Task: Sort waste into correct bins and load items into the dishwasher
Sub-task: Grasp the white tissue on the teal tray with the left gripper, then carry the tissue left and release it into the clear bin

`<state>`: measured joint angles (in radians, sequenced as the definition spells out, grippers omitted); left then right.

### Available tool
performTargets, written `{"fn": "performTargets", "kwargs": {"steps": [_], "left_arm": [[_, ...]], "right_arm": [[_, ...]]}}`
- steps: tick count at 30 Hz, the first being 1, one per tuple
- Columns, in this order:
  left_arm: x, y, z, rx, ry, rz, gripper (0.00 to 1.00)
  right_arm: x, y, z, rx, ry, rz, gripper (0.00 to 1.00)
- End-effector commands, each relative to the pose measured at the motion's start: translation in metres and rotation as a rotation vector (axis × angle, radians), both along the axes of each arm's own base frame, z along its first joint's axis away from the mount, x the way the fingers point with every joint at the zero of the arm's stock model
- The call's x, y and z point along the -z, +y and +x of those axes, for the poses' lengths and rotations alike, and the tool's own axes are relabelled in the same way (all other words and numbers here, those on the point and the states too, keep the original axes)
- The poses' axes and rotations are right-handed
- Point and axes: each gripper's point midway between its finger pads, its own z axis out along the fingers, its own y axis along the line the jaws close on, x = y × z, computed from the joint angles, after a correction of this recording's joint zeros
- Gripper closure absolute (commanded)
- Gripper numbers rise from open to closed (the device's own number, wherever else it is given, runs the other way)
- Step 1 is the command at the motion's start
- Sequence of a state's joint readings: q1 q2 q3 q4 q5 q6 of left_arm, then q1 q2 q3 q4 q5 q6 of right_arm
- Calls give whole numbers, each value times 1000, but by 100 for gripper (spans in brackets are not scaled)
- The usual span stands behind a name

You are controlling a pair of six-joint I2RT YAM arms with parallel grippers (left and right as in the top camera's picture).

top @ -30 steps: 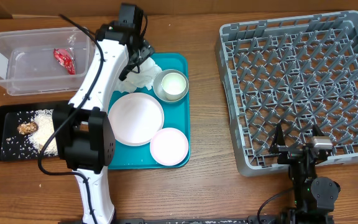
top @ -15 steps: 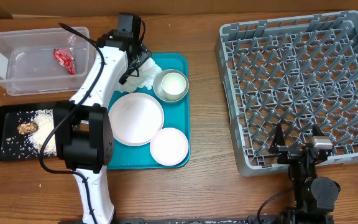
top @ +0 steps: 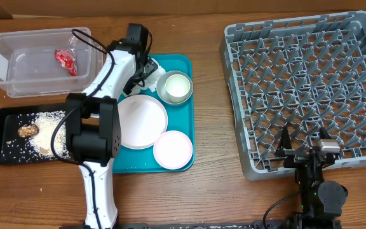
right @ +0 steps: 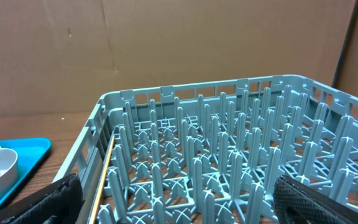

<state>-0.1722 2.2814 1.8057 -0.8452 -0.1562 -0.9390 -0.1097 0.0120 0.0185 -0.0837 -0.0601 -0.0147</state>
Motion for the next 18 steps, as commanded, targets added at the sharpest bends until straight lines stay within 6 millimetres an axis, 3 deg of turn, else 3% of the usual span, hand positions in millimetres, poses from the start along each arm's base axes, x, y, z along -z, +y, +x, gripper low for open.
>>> {"fn": "performTargets", "kwargs": {"steps": [1, 4, 8, 10, 13, 18], "left_arm": [[16, 2, -7, 18, 47, 12, 13], [15, 2, -7, 18, 45, 12, 29], [8, 1, -6, 18, 48, 12, 76], [0, 1, -5, 18, 49, 13, 91], [-20, 0, 3, 28, 34, 14, 96], [-76, 0, 20, 42, -30, 12, 96]], "right_arm": [[2, -2, 0, 10, -2, -1, 0], [2, -2, 0, 10, -2, -1, 0], [2, -2, 0, 10, -2, -1, 0], [2, -2, 0, 10, -2, -1, 0], [2, -2, 0, 10, -2, -1, 0], [2, -2, 0, 10, -2, -1, 0]]}}
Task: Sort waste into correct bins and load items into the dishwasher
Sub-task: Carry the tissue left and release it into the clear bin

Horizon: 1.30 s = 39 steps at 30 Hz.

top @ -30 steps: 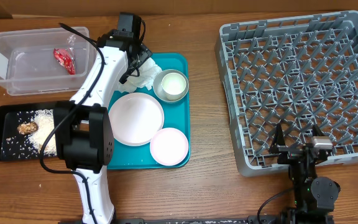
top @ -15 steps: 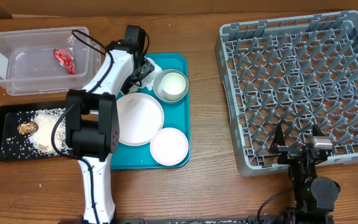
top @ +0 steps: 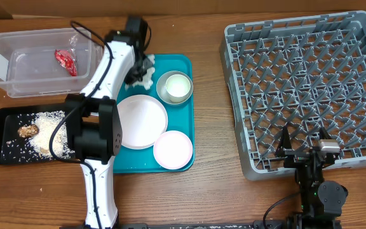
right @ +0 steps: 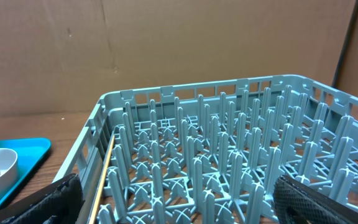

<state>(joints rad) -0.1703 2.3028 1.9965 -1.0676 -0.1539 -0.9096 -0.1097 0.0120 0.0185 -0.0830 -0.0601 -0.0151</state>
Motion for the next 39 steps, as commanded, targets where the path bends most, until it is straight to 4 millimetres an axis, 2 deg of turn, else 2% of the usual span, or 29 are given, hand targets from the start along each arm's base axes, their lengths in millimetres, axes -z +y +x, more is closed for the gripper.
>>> {"fn": "performTargets", "kwargs": {"steps": [1, 6, 8, 10, 13, 20, 23, 24, 25, 27, 28, 30, 31, 39], "left_arm": [[-56, -2, 25, 16, -107, -7, 96], [-118, 5, 43, 21, -235, -1, 96], [-136, 19, 47, -5, -275, 31, 96], [-150, 42, 50, -50, -306, 83, 96], [-160, 83, 48, -128, -317, 153, 96], [-161, 166, 40, -282, -315, 191, 96], [-161, 195, 38, -316, -322, 207, 96], [-160, 205, 38, -329, -322, 211, 93], [-158, 215, 36, -347, -321, 214, 80], [-153, 227, 34, -365, -310, 216, 66], [-149, 234, 31, -362, -294, 216, 52], [-142, 241, 27, -367, -272, 220, 11], [-140, 244, 25, -367, -264, 223, 0], [-139, 248, 6, -372, -201, 222, 0]], "right_arm": [[2, -2, 0, 10, -1, -1, 0], [2, -2, 0, 10, -1, -1, 0], [2, -2, 0, 10, -1, -1, 0], [2, -2, 0, 10, -1, -1, 0], [2, -2, 0, 10, -1, -1, 0], [2, -2, 0, 10, -1, -1, 0], [2, -2, 0, 10, -1, -1, 0], [2, -2, 0, 10, -1, -1, 0], [2, -2, 0, 10, -1, -1, 0], [2, -2, 0, 10, -1, -1, 0], [2, -2, 0, 10, -1, -1, 0], [2, -2, 0, 10, -1, -1, 0], [2, -2, 0, 10, -1, -1, 0], [2, -2, 0, 10, -1, -1, 0]]}}
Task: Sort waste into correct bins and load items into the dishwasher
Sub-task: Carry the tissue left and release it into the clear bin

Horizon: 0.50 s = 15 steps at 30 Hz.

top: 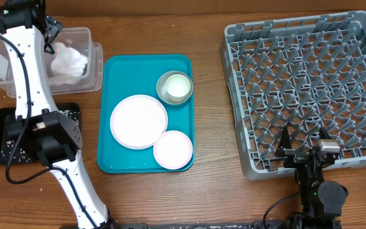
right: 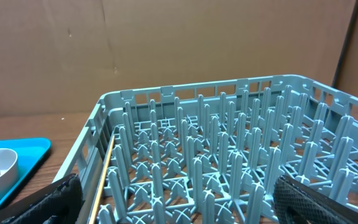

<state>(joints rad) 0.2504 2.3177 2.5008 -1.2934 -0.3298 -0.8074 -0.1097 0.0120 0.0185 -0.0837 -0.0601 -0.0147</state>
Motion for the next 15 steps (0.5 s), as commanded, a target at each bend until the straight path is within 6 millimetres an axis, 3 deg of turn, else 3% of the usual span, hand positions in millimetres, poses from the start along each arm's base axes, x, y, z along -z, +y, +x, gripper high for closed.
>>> {"fn": "performTargets", "kwargs": {"steps": [1, 6, 10, 15], "left_arm": [[3, 3, -7, 1, 33, 6, 0], [-31, 4, -31, -154, -52, -44, 0], [-77, 11, -60, -286, -167, -71, 0], [-106, 24, -84, -291, -199, -41, 0]], "right_arm": [[2, -2, 0, 10, -2, -1, 0], [2, -2, 0, 10, -2, -1, 0], [2, -2, 0, 10, -2, -1, 0], [2, -2, 0, 10, -2, -1, 0]]}}
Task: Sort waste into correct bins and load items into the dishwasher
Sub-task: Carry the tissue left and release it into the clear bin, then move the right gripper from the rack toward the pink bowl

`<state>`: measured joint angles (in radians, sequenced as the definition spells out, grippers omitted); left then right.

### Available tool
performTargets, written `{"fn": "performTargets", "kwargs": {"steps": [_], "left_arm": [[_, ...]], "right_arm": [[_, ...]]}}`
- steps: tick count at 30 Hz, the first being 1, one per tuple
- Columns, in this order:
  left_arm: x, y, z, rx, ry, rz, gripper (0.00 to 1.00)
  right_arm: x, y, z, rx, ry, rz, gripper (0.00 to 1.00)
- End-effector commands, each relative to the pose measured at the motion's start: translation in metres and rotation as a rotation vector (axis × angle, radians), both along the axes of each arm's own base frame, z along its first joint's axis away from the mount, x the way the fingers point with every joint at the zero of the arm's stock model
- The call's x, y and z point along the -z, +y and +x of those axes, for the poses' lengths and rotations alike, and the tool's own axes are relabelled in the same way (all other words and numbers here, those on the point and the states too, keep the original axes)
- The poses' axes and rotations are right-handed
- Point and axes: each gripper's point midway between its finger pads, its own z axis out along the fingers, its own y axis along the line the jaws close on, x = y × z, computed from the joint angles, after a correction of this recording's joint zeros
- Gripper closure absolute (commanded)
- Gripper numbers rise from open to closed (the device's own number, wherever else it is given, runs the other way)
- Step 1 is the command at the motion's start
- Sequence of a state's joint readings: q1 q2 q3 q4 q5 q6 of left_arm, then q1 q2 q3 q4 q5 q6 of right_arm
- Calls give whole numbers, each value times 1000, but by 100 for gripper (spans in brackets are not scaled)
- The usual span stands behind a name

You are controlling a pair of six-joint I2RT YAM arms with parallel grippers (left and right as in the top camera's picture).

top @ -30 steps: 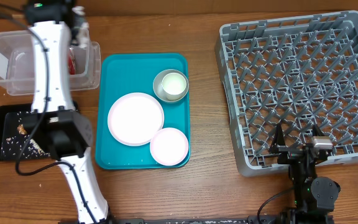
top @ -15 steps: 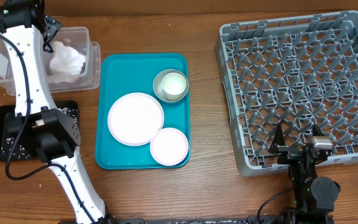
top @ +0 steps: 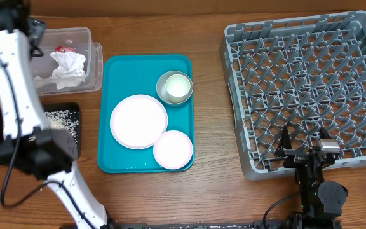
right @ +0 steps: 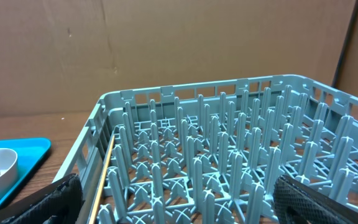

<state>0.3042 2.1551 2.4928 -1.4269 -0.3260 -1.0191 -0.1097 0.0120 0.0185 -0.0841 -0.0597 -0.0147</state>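
Observation:
A crumpled white napkin [top: 66, 65] lies in the clear plastic bin [top: 96, 60] at the far left, next to a red wrapper [top: 63, 48]. My left gripper [top: 35, 30] hangs over the bin's left part, apart from the napkin, and looks open. On the teal tray [top: 122, 70] sit a large white plate [top: 138, 121], a small white plate [top: 173, 149] and a metal bowl [top: 175, 87]. My right gripper [top: 304, 145] rests open at the near edge of the grey dish rack [top: 304, 83], its black fingers [right: 48, 200] wide apart over the rack's pegs [right: 197, 155].
A black tray [top: 65, 117] with scattered rice lies below the bin, partly hidden by my left arm. A thin wooden stick [right: 104, 171] lies along the rack's left inner wall. Bare wooden table runs between the teal tray and the rack.
The napkin has dropped lower into the clear bin and lies free. My left gripper has moved a little left, away from it. The right arm has not moved.
My left gripper was down at the teal tray's far left corner beside the bowl, on the white napkin. Then it was raised there with the napkin. Later it held the napkin over the clear bin, and now the napkin lies in the bin.

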Motion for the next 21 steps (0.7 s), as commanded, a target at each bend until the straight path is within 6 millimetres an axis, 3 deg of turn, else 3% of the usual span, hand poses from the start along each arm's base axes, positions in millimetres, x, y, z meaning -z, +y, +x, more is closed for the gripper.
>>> {"fn": "performTargets", "kwargs": {"steps": [1, 8, 17, 19, 21], "left_arm": [[-43, 15, -34, -77, -69, 26, 0], [-27, 44, -72, -161, 56, 20, 0], [-26, 48, -76, -171, 60, 16, 0], [-26, 48, -75, -170, 60, 16, 0], [-26, 48, -76, -171, 60, 16, 0]], "right_arm": [[2, -2, 0, 10, -2, -1, 0], [2, -2, 0, 10, -2, -1, 0], [1, -2, 0, 10, -6, -2, 0], [-7, 0, 0, 1, -39, -3, 0], [-21, 14, -1, -84, -95, 41, 0]]}}
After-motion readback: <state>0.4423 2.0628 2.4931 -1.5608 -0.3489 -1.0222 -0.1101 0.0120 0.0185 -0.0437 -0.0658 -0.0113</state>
